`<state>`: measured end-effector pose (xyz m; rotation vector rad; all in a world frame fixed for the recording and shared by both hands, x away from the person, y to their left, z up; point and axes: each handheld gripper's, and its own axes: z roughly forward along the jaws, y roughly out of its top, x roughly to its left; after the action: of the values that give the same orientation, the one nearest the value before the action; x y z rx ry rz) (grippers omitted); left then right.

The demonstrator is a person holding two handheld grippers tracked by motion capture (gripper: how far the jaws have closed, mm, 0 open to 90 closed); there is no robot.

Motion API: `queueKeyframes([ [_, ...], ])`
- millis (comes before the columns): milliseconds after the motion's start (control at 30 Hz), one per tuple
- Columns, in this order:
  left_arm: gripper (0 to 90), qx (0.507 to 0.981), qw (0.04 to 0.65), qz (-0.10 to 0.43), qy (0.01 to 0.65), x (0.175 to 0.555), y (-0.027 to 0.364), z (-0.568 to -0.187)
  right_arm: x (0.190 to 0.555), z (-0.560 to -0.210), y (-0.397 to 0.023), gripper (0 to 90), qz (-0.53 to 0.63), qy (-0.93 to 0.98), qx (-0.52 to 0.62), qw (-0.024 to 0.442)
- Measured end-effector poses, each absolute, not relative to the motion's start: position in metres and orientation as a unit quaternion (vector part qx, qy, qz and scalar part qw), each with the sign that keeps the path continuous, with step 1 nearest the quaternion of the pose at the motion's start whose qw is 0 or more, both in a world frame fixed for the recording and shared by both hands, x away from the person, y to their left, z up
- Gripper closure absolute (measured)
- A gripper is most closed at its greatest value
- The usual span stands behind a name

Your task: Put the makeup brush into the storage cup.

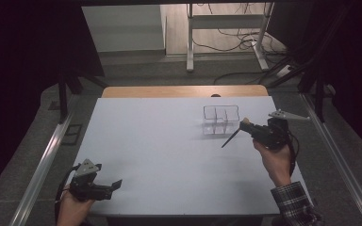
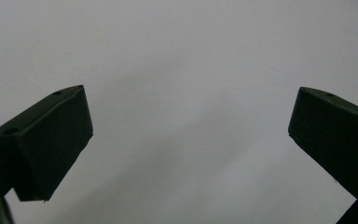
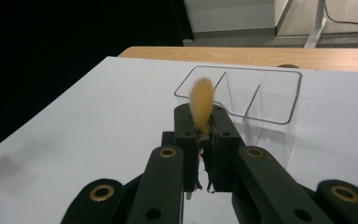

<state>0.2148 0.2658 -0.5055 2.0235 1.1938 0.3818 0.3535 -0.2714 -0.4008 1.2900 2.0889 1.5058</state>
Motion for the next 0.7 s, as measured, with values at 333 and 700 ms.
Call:
queueKeyframes([
  [333,0.1,0.789,0.371,0.144,0.469,0.213,0.269,-0.508,0.363,-0.385,-0.284,84.9,0.525,0.710,0.449,0.138],
  [700,0.0,0.787,0.375,0.141,0.469,0.211,0.271,-0.508,0.372,-0.373,-0.290,84.9,0.530,0.702,0.455,0.139],
])
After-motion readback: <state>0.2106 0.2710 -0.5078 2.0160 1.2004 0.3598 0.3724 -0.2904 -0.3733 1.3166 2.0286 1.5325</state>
